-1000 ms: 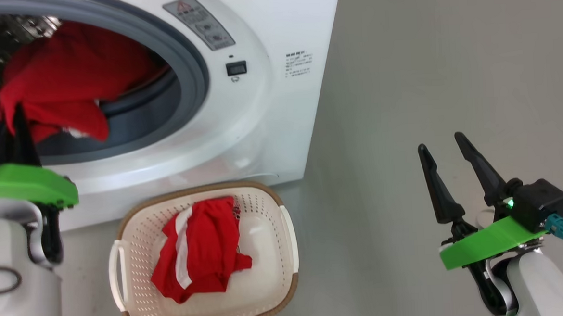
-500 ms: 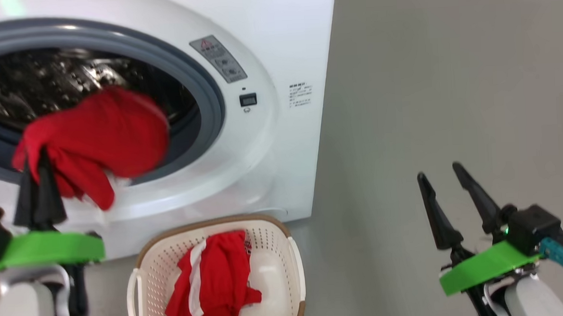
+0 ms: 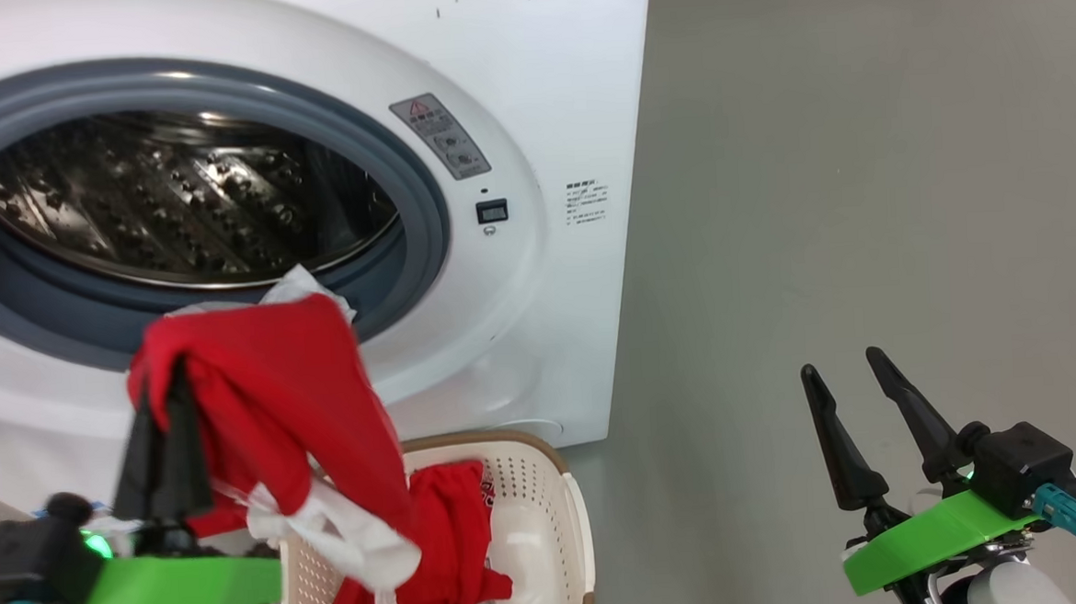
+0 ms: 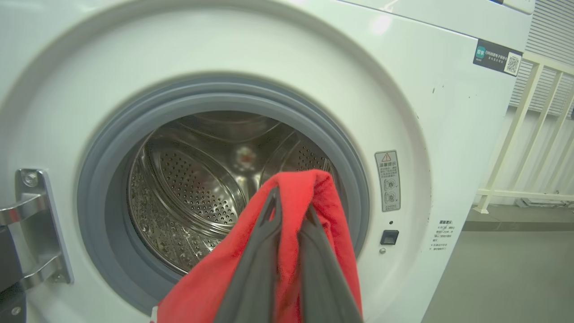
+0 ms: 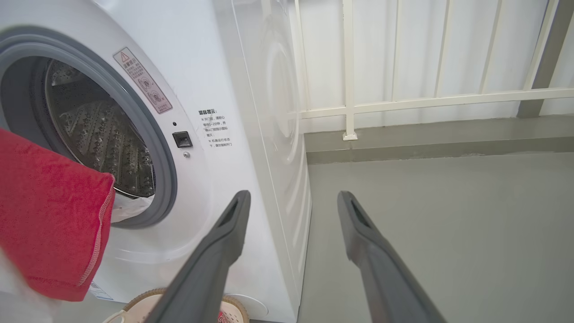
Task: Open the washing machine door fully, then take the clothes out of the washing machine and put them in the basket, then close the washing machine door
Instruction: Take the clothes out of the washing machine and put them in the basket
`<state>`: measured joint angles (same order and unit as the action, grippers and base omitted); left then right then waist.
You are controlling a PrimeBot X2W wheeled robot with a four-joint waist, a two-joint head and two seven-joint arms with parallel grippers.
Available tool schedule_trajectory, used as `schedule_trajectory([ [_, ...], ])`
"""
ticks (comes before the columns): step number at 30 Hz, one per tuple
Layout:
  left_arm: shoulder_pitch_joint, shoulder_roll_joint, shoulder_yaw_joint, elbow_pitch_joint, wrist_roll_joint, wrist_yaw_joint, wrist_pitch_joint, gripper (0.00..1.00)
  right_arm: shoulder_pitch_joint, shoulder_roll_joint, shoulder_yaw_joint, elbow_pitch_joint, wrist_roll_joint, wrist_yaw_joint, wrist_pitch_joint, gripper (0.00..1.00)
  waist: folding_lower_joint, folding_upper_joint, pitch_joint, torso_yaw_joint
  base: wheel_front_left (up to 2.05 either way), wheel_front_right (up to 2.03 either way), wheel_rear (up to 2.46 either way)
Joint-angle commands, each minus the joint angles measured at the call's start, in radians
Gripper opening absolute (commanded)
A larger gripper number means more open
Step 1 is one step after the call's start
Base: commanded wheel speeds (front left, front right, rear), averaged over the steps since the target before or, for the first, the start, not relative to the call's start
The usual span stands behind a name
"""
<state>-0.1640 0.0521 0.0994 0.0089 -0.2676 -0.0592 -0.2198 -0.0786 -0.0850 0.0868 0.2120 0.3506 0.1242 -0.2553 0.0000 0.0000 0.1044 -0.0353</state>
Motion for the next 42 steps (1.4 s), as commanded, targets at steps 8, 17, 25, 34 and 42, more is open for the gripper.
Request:
schedule_trajectory([
  [8,0.006,0.003,-0.04,0.056,-0.058,0.013,0.003,0.0,-0.033,-0.016,0.035,-0.03,0.0,0.007,-0.006,1.0,0.0,0.0,0.06,0.009,0.0,0.0,0.0],
  [17,-0.143,-0.001,-0.107,0.397,-0.16,-0.011,-0.016,0.0,-0.082,-0.021,0.05,-0.033,0.005,0.007,-0.006,1.0,0.0,0.0,0.164,-0.011,0.0,0.0,0.0],
  [25,-0.316,-0.002,-0.132,0.758,-0.231,-0.028,-0.029,0.0,-0.14,-0.015,0.058,-0.035,0.009,0.007,-0.006,1.0,0.0,0.0,0.274,-0.038,0.0,0.0,0.0],
  [34,-0.474,-0.002,-0.143,1.071,-0.329,-0.058,0.0,0.0,-0.186,-0.002,0.075,-0.025,0.038,0.007,-0.006,1.0,0.0,0.0,0.367,-0.08,0.0,0.0,0.0],
  [42,-0.558,0.021,-0.209,1.229,-0.303,-0.068,0.086,0.0,-0.214,0.007,0.102,-0.008,0.062,0.007,-0.006,1.0,0.0,0.0,0.423,-0.115,0.0,0.0,0.0],
])
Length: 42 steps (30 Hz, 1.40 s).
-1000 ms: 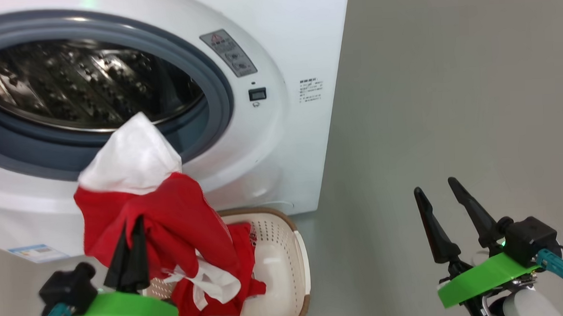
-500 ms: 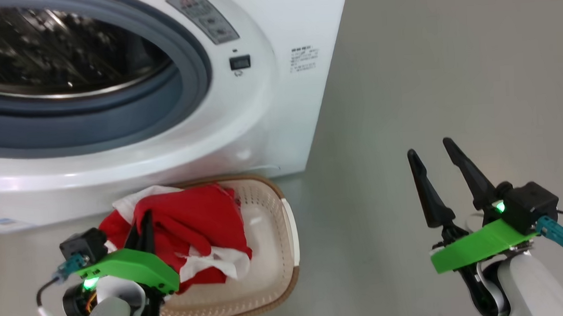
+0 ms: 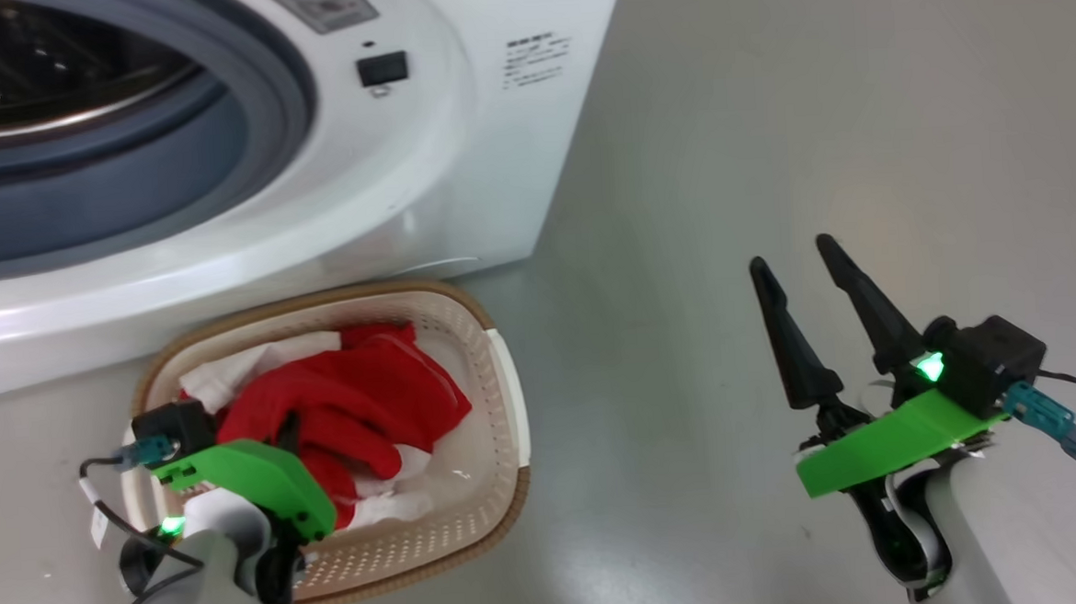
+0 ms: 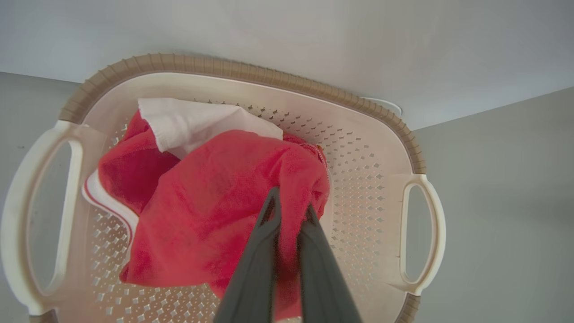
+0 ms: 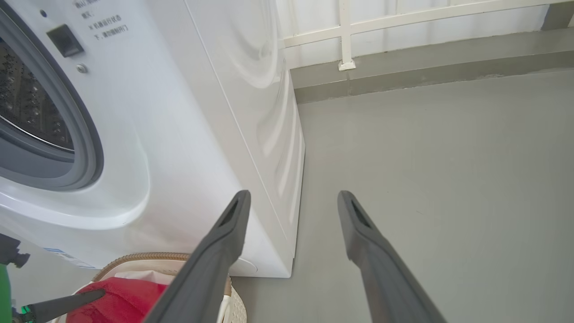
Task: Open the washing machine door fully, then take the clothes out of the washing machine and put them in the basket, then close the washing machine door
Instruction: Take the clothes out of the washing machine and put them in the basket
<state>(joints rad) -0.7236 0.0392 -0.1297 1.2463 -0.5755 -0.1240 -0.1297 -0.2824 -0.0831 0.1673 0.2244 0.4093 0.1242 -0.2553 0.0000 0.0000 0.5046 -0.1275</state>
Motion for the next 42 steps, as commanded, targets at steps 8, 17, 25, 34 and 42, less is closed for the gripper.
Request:
schedule_trajectory([
  [8,0.019,0.065,0.002,0.033,0.009,0.011,0.049,0.08,-0.031,0.014,0.061,0.006,0.027,0.007,-0.006,1.0,0.0,0.0,0.045,-0.062,0.0,0.0,0.0],
  [17,0.015,0.067,-0.042,0.038,0.037,0.011,-0.003,1.0,-0.031,0.007,0.053,0.044,0.036,0.007,-0.006,1.0,0.0,0.0,0.001,-0.054,0.0,0.0,0.0],
  [25,0.083,0.048,-0.035,0.017,0.003,-0.004,-0.113,1.0,0.006,0.008,0.035,0.057,0.021,0.007,-0.006,1.0,0.0,0.0,-0.138,-0.017,0.0,0.0,0.0],
  [34,0.202,0.062,-0.029,-0.108,-0.003,-0.006,-0.131,1.0,0.086,0.004,0.034,0.072,0.002,0.007,-0.006,1.0,0.0,0.0,-0.287,0.028,0.0,0.0,0.0],
  [42,0.35,0.075,0.038,-0.324,0.028,-0.006,-0.132,1.0,0.153,-0.001,0.022,0.075,-0.011,0.007,-0.006,1.0,0.0,0.0,-0.402,0.051,0.0,0.0,0.0],
])
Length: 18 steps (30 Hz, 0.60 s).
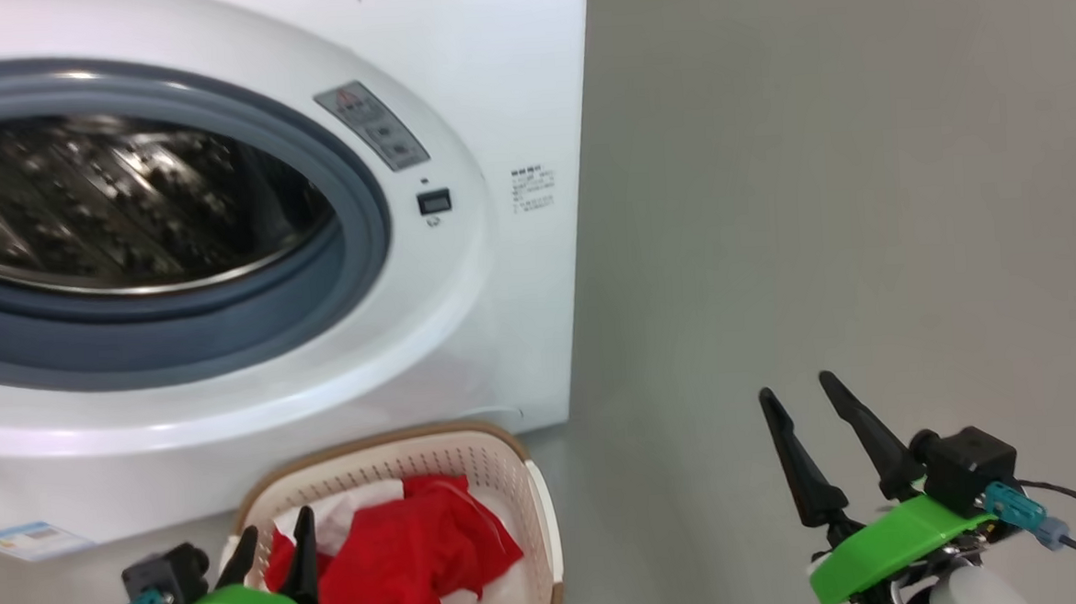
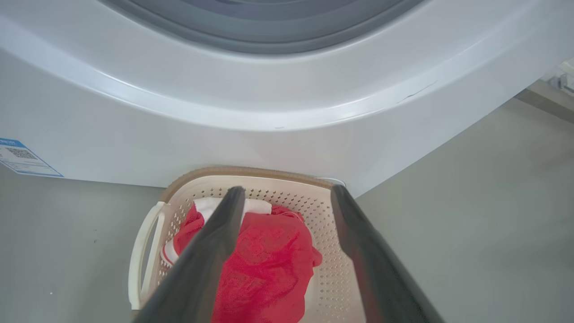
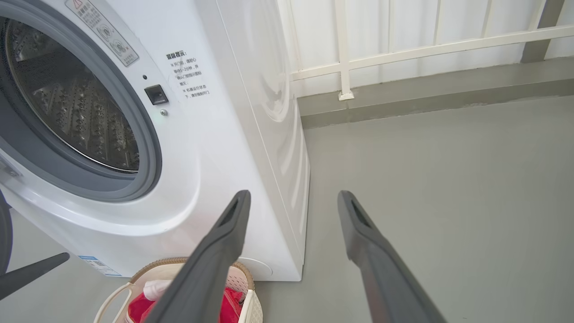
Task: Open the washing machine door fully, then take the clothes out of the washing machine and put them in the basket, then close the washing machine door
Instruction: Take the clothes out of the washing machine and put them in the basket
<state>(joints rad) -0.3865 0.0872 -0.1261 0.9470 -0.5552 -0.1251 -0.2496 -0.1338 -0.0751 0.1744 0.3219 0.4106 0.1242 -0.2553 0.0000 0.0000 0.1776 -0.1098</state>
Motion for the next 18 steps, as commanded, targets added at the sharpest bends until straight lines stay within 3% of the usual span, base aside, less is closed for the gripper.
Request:
schedule_trajectory([
  [1,0.029,0.026,0.045,-0.05,0.011,-0.005,-0.012,1.0,0.012,-0.008,0.006,-0.025,-0.008,0.007,-0.006,1.0,0.0,0.0,-0.087,0.036,0.0,0.0,0.0],
  [18,0.252,0.003,0.189,-0.548,0.165,0.021,-0.012,1.0,0.074,-0.015,-0.028,-0.09,-0.065,0.007,-0.006,1.0,0.0,0.0,-0.209,0.055,0.0,0.0,0.0],
])
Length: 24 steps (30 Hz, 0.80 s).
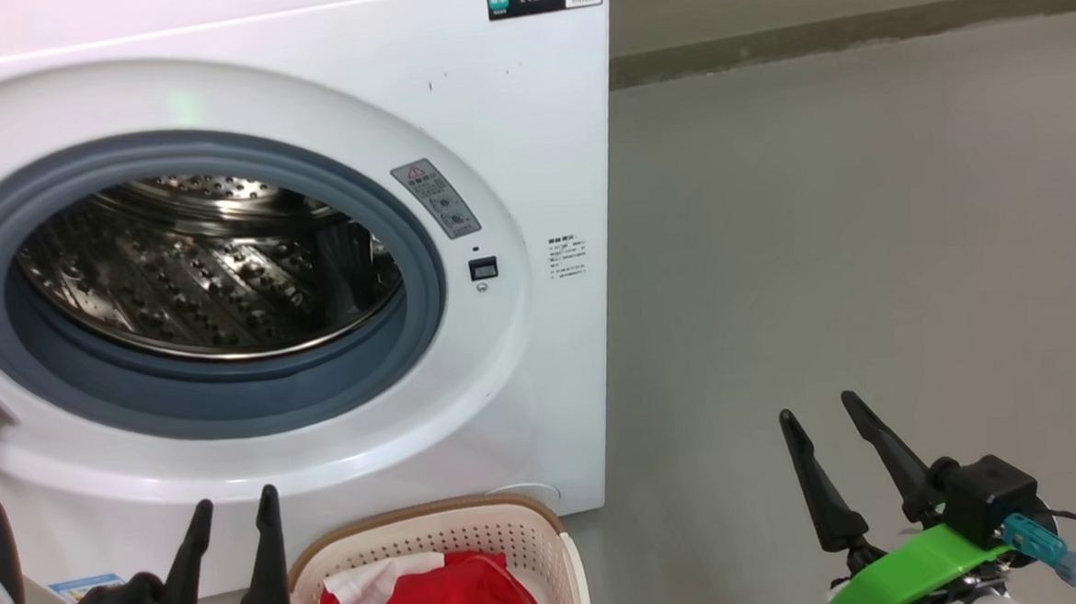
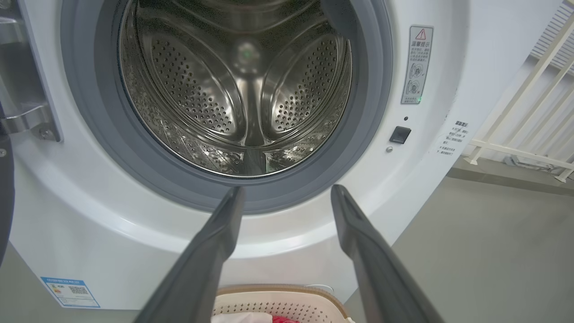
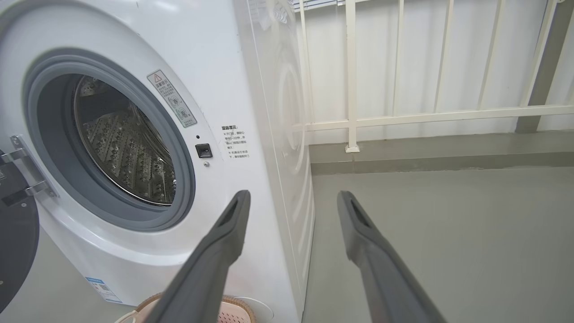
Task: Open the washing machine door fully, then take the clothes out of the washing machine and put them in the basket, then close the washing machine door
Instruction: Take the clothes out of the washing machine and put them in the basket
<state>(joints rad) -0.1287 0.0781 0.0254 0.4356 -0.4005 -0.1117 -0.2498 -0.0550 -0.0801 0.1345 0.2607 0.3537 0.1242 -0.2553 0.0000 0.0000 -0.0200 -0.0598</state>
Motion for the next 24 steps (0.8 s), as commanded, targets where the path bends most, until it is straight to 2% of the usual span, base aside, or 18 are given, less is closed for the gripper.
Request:
schedule_trajectory([
  [1,0.004,0.01,0.043,-0.057,0.015,0.007,-0.012,1.0,-0.002,-0.011,0.009,-0.033,-0.012,0.007,-0.006,1.0,0.0,0.0,-0.015,0.005,0.0,0.0,0.0],
  [4,0.053,-0.001,0.044,-0.149,0.042,0.017,-0.012,1.0,0.012,-0.013,-0.005,-0.049,-0.025,0.007,-0.006,1.0,0.0,0.0,-0.03,0.006,0.0,0.0,0.0],
  [12,0.152,-0.011,0.049,-0.274,0.063,0.048,-0.012,1.0,0.035,-0.016,-0.016,-0.072,-0.045,0.007,-0.006,1.0,0.0,0.0,-0.052,0.007,0.0,0.0,0.0],
  [24,0.2,-0.016,0.036,-0.314,0.073,0.072,-0.012,1.0,0.06,-0.017,-0.036,-0.076,-0.051,0.007,-0.006,1.0,0.0,0.0,-0.068,0.017,0.0,0.0,0.0],
])
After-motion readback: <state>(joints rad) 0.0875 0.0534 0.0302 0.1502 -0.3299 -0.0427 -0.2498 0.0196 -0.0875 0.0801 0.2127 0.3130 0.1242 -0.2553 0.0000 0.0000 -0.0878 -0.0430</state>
